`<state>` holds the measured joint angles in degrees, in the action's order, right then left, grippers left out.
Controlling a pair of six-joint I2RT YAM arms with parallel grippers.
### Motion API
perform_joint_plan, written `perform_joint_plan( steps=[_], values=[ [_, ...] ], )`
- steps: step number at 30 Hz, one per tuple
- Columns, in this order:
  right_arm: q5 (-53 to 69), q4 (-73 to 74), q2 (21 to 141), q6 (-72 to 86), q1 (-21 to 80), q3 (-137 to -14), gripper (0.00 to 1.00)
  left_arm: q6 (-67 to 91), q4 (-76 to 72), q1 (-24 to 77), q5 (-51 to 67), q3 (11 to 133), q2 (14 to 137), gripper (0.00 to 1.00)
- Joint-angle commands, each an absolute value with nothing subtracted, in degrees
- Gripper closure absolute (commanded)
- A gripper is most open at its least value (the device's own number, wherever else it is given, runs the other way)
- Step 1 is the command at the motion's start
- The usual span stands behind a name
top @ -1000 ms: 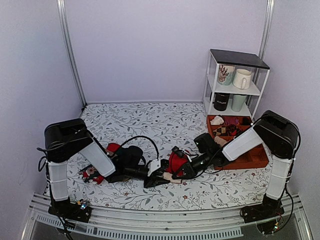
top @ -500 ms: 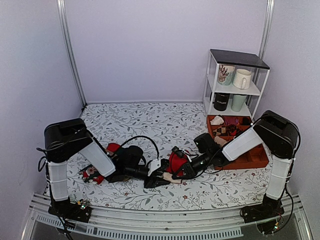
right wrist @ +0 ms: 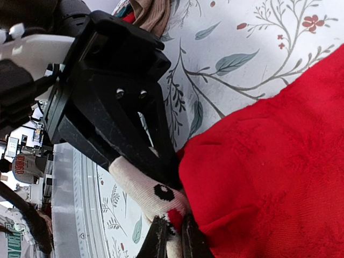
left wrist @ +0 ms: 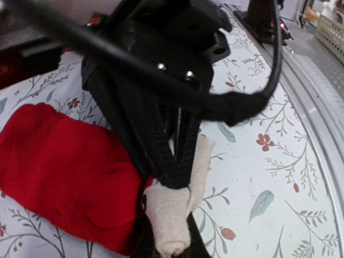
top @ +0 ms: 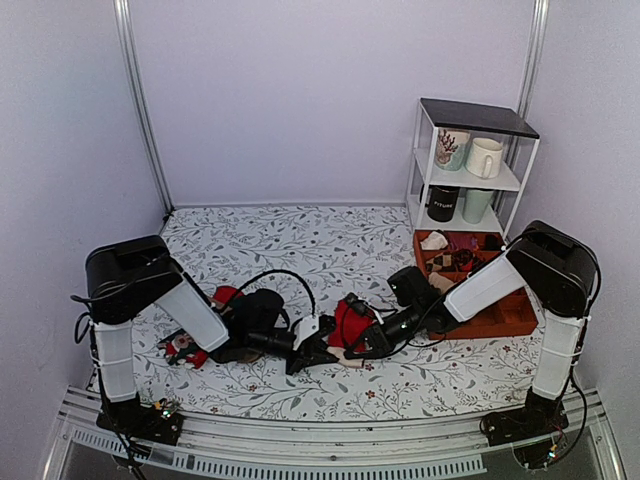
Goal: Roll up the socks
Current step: Roll a pair of socks at the center of the board.
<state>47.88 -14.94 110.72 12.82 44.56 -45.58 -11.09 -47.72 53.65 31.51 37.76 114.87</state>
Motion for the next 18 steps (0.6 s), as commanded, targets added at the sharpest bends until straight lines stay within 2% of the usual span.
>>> perform_joint_plan(
  steps=[1,7,12,18],
  values=[
    [39.89,-0.71,116.36,12.33,44.91,-42.77,0.97,-10.33,-46.94,53.62,35.67,39.48,116.14,1.0],
    [38.01,1.29,114.77,11.33,44.91,-44.17,0.97,-3.79,-38.61,53.16,34.68,42.47,118.06,1.0],
    [32.68,2.22,107.41,8.96,44.91,-44.18,0.79,4.41,-30.02,52.56,33.38,42.29,119.22,1.0],
    [24.7,-9.03,90.86,3.08,45.59,-36.89,0.68,11.34,-27.88,51.15,34.31,38.05,121.14,1.0]
  ],
)
